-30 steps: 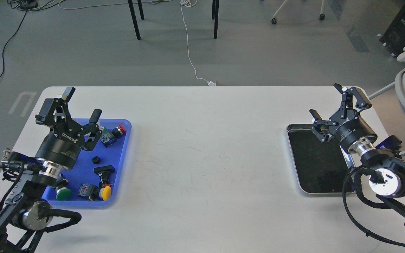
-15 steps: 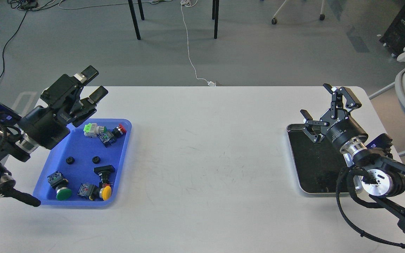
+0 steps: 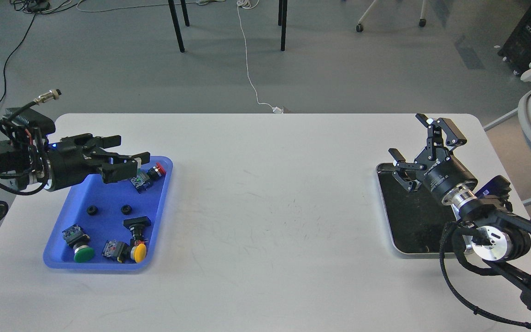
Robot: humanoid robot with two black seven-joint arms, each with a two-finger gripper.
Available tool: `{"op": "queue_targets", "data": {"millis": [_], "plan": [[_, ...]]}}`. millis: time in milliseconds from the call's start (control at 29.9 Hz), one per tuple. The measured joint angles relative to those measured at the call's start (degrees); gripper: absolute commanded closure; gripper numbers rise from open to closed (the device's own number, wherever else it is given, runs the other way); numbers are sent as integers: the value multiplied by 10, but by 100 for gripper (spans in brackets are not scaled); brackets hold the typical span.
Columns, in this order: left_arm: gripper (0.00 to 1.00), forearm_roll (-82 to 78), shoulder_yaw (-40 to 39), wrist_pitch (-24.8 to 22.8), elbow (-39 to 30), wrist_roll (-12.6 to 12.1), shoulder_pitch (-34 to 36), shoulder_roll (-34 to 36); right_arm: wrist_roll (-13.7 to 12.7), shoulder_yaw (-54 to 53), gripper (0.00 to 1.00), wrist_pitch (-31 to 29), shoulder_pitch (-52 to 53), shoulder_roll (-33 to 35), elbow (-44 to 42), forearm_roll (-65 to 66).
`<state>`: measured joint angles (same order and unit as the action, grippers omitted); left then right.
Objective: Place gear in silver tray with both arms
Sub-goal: 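Lower the left gripper into the blue tray and grasp a black gear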
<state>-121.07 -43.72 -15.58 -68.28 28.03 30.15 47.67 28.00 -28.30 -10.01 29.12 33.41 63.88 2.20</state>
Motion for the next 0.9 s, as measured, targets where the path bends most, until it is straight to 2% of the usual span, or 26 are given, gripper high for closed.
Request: {"op": "queue_targets", "data": {"millis": [167,301,435,635,903], "plan": [[14,-16,132,63,74,0,58,13,0,0,1,0,0,0,0,0],[16,-20,190,92,84,0,62,35,0,0,1,0,0,0,0,0],[25,-20,221,100,88,0,59,64,0,-1,1,0,1,0,0,0],[31,-20,253,100,90,0,59,69,0,-1,1,0,0,0,0,0],[33,-20,274,99,93,0,59,65,0,-1,1,0,0,-1,1,0]]}}
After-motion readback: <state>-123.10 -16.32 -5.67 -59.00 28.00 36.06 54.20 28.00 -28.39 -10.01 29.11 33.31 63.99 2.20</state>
